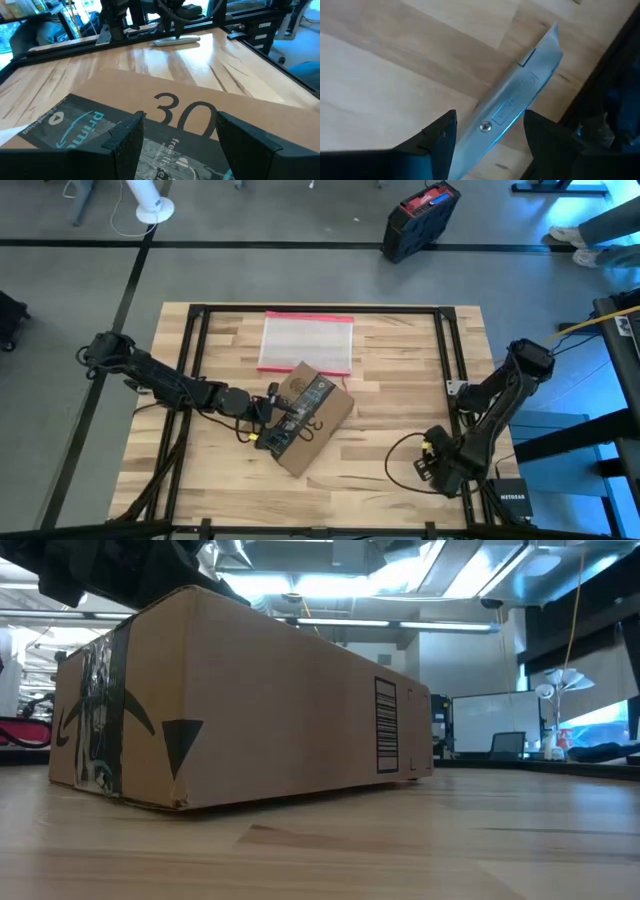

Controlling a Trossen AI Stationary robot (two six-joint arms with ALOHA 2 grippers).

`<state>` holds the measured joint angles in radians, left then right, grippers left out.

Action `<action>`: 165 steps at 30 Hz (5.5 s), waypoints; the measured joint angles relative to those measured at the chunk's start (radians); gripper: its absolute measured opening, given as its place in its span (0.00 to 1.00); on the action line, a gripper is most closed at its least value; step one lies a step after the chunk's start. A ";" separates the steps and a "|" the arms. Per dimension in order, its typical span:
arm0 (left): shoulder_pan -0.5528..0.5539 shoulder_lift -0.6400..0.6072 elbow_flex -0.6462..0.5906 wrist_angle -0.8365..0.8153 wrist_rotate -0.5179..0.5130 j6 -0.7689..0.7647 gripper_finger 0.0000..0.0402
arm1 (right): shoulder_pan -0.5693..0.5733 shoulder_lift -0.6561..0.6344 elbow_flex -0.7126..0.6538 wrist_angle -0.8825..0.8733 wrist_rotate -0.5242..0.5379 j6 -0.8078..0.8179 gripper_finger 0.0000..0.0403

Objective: Unpack boxes
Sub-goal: Open the cardboard box using the gray cutter

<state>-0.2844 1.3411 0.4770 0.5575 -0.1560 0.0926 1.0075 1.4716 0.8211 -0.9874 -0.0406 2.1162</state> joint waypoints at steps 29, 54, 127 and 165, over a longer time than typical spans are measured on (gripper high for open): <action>-0.006 0.000 0.000 -0.029 0.055 0.125 0.59 | -0.090 0.164 0.004 0.160 0.066 -0.165 0.37; -0.003 -0.160 0.000 -0.083 0.044 0.095 0.59 | -0.252 0.170 0.058 0.151 0.420 -0.504 0.31; 0.077 -0.066 0.000 -0.143 -0.294 0.099 0.59 | -0.776 0.343 0.697 0.106 0.460 -1.655 0.30; 0.091 0.137 0.302 -0.514 -0.458 0.195 0.59 | -0.727 0.346 0.582 0.264 0.309 -1.597 0.13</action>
<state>-0.1938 1.4784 0.7793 0.0433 -0.6137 0.2878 0.2802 1.8175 1.4030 -0.7237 0.2684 0.5188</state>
